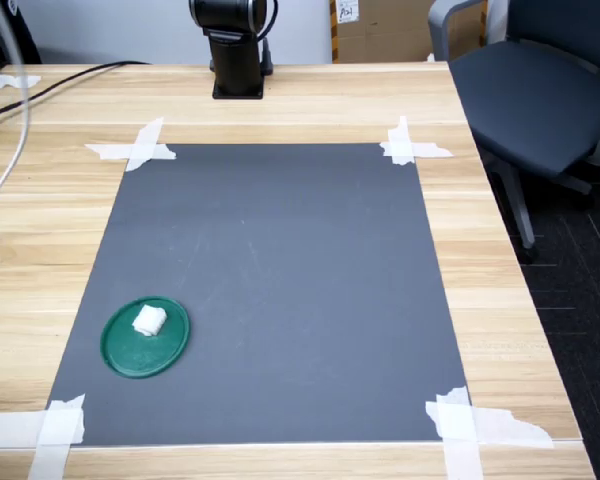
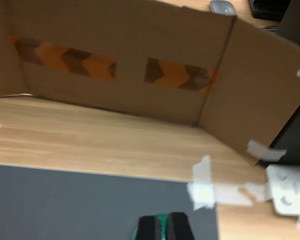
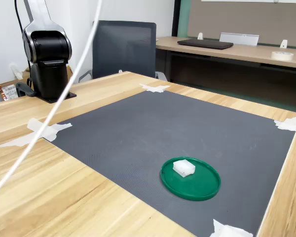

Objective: Grasp a white terminal and put it in the green lid.

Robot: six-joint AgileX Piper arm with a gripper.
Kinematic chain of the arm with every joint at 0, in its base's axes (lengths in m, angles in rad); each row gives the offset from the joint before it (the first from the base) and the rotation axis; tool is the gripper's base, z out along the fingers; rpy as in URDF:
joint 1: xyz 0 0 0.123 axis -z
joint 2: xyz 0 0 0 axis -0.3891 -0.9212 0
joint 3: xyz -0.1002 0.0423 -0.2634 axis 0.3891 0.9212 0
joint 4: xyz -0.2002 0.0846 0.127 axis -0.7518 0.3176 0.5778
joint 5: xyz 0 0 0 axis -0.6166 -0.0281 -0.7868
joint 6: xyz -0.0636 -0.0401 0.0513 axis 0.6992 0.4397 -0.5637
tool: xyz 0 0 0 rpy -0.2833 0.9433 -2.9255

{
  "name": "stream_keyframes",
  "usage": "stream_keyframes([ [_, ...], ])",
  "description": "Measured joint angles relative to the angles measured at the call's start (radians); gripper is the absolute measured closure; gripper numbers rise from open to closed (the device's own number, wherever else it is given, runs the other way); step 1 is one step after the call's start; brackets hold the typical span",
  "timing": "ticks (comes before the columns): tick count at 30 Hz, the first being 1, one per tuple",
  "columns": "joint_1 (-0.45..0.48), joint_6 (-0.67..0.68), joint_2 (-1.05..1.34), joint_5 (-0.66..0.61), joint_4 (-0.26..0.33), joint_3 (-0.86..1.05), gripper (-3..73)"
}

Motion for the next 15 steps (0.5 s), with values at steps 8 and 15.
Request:
stream_keyframes([
  [8, -0.056, 0.003, 0.328, 0.101, 0.046, 0.345, 72.1],
  [15, -0.1, 0.006, 0.594, 0.146, 0.05, 0.632, 72.1],
])
